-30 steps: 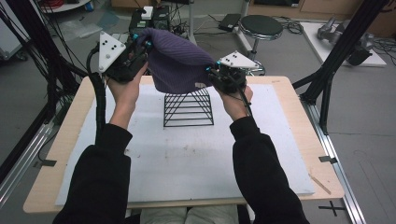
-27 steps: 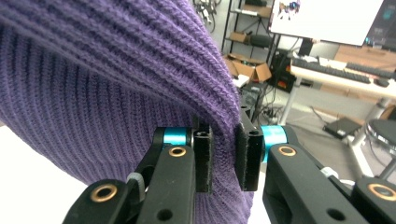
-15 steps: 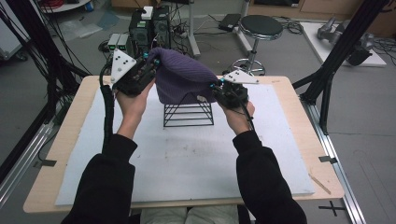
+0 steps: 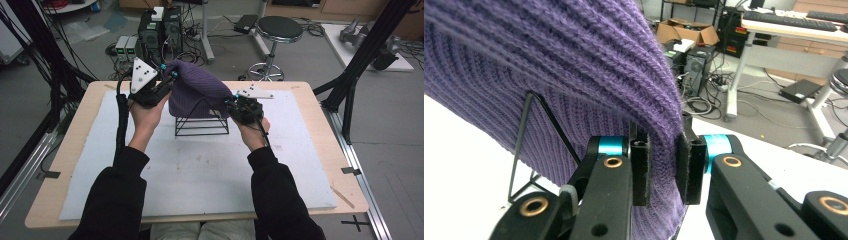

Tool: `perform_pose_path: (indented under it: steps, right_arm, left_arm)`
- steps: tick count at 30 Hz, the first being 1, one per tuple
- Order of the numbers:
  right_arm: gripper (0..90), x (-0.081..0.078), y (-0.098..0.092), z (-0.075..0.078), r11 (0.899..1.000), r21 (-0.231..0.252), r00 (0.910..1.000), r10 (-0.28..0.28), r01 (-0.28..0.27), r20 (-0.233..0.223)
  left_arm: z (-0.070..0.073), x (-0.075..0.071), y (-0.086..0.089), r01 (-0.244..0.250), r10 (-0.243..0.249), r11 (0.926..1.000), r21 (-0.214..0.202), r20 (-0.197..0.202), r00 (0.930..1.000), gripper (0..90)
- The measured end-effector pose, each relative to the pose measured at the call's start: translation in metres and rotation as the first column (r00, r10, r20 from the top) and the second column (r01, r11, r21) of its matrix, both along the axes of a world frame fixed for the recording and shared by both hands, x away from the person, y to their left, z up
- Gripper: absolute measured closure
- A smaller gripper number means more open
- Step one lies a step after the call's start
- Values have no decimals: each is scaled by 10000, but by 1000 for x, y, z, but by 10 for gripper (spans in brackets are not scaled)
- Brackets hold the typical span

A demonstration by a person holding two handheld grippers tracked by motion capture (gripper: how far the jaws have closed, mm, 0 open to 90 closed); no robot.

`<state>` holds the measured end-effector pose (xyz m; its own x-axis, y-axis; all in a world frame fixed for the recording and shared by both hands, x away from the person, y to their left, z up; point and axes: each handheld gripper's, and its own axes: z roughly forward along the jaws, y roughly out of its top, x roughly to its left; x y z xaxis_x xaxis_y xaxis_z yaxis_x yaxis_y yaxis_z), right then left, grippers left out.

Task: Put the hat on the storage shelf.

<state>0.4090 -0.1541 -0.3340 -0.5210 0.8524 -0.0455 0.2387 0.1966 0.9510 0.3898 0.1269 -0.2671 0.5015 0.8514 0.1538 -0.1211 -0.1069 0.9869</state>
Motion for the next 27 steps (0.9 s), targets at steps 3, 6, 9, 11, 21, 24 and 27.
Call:
perform_pose_path:
  steps: [3,6,9,11,21,24,27]
  right_arm:
    - [797,1,-1,0,10000,-51,10000,-39,39,-15]
    - [795,1,-3,-3,9999,-74,10000,-76,76,-22]
    - [795,2,-5,-8,9999,-63,9999,-93,93,-94]
    - [794,2,-6,-12,9999,-86,9998,-151,150,-153]
    - [783,4,-12,-22,9988,-324,9989,-375,366,-267]
    - [781,2,-12,-26,9988,-360,9990,-341,331,-273]
    - [782,3,-12,-30,9983,-514,9988,-291,270,-392]
  left_arm:
    - [-4,2,1,47,-48,10000,-54,-192,9998,789]
    - [-7,3,0,110,-108,9999,53,-342,9994,789]
    - [-9,3,-3,173,-163,9996,235,-415,9990,789]
    - [-10,3,-5,189,-172,9991,392,-419,9990,789]
    - [-22,4,-12,121,-65,9962,867,-640,9979,787]
    - [-28,4,-12,93,-20,9958,908,-797,9968,786]
    - [-29,5,-13,97,-16,9953,961,-835,9965,786]
